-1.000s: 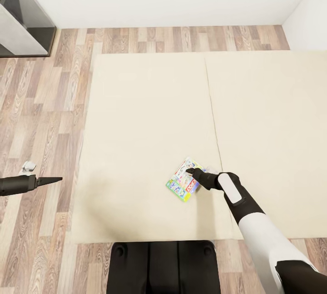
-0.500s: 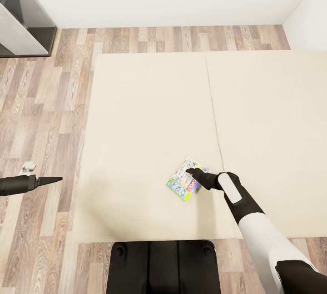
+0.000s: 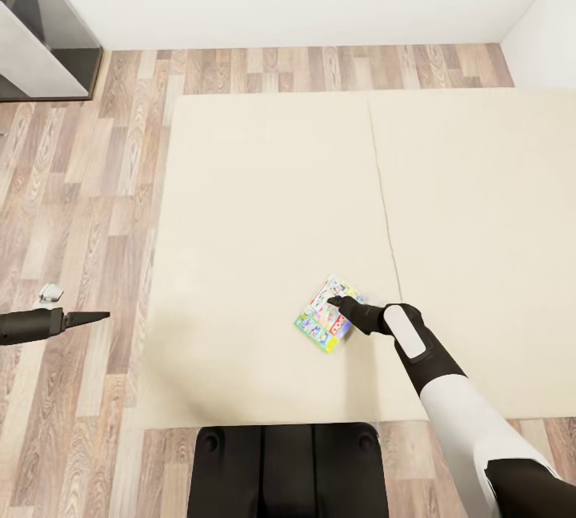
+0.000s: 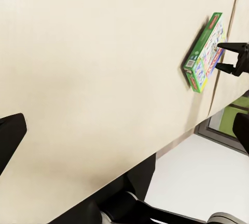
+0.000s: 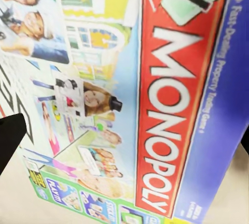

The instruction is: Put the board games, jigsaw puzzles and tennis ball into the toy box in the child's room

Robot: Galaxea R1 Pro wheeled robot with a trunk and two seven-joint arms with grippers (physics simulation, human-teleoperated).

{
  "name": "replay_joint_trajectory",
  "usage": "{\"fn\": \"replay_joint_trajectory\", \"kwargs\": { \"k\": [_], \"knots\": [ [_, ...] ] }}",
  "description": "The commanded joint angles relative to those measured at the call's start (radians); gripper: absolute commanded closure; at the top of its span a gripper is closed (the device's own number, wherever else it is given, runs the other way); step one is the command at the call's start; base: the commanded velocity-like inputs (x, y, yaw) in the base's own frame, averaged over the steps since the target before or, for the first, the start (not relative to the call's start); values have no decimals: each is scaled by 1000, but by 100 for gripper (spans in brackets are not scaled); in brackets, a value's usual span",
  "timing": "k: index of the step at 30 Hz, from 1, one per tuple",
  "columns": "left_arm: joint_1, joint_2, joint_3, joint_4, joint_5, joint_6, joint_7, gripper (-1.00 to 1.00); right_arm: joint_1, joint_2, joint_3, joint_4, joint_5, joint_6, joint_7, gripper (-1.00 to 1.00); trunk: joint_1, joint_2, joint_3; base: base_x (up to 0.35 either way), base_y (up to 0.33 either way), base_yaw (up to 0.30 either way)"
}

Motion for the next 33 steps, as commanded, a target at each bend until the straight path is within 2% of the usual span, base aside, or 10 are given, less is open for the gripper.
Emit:
{"fn": "replay_joint_trajectory", "kwargs": {
  "k": [1, 33],
  "knots": [
    [-1, -1, 4, -1, -10, 11, -8, -100, 0, 0, 2, -1, -11, 2, -10, -100, 1, -2, -1, 0, 26, 0],
    [-1, -1, 6, -1, -10, 11, -8, -100, 0, 0, 5, -1, -11, 2, -10, -100, 1, -2, -1, -30, 77, 0]
  ]
}}
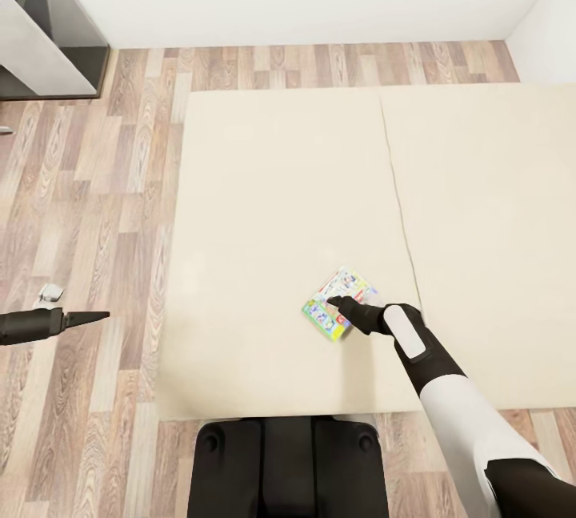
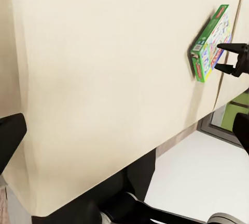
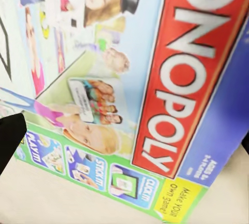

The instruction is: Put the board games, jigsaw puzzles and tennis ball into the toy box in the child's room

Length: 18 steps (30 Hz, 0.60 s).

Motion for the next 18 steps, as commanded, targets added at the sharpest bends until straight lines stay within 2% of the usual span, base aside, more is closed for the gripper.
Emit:
{"fn": "replay_joint_trajectory", "kwargs": {
  "k": [1, 7, 18],
  "knots": [
    [-1, -1, 4, 0, -10, 11, -8, -100, 0, 0, 5, -2, -11, 2, -10, -100, 1, -2, -1, -1, 47, 0],
    [-1, -1, 5, 0, -10, 11, -8, -100, -1, 0, 50, -2, -11, 0, -11, -100, 1, -2, -1, 0, 28, 0],
    [-1, -1, 5, 0, -9, 11, -8, -100, -1, 0, 55, -2, -11, 0, -11, -100, 1, -2, -1, 0, 57, 0]
  ]
}}
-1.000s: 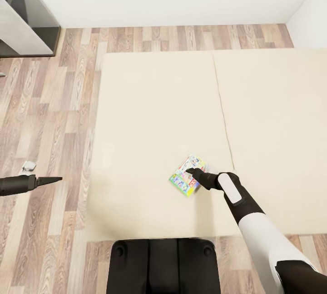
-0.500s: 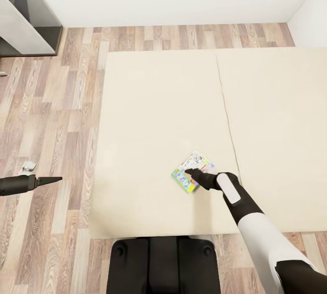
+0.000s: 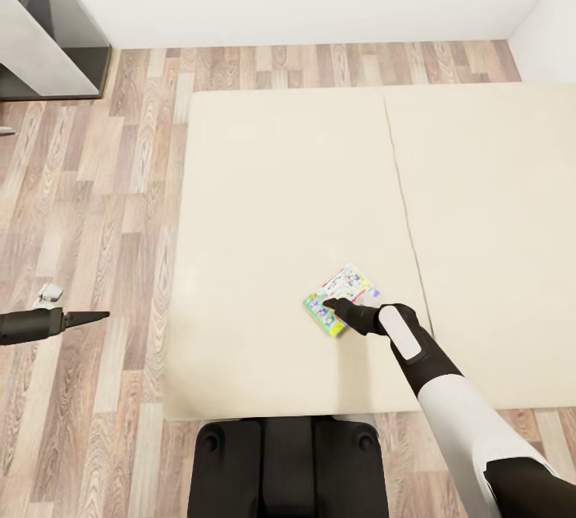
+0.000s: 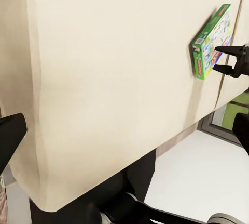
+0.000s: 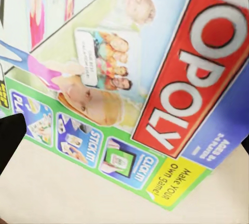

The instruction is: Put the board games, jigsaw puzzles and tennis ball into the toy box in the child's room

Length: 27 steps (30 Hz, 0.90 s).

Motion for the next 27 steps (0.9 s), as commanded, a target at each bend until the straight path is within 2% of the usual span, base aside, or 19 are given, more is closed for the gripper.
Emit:
{"fn": "replay_joint_trajectory", "kwargs": {
  "k": [1, 27],
  "knots": [
    [-1, -1, 4, 0, -10, 11, -8, -100, 0, 0, 2, -2, -11, 2, -10, -100, 1, -2, -1, 0, 101, 0],
    [-1, -1, 5, 0, -11, 11, -8, -100, -1, 0, 2, -2, -11, 2, -10, -100, 1, -2, -1, 0, 43, 0]
  ]
}}
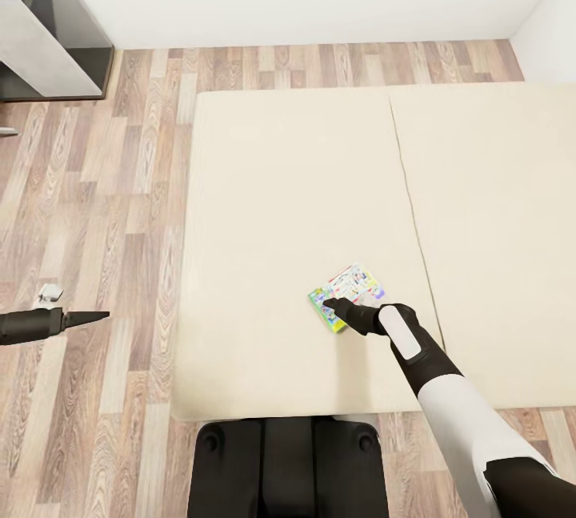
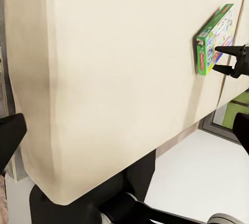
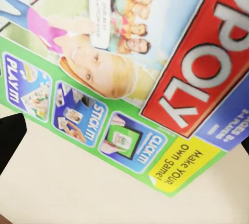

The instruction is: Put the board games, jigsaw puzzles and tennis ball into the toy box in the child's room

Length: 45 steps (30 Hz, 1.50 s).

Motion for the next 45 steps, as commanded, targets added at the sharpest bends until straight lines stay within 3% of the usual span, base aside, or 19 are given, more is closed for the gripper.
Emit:
{"fn": "replay_joint_trajectory", "kwargs": {
  "k": [1, 34, 45],
  "knots": [
    [-1, -1, 4, -1, -10, 11, -8, -100, 0, 0, 2, -1, -11, 2, -10, -100, 1, -2, -1, 0, 80, 0],
    [-1, -1, 4, -1, -10, 11, -8, -100, 0, -2, 3, -2, -11, 3, -10, -100, 1, -2, -1, 0, 25, 0],
    [-1, -1, 4, -1, -10, 10, -8, -100, 0, -13, 1, -10, -12, 6, -11, -100, 1, -2, -1, 0, 0, 0]
  ]
}}
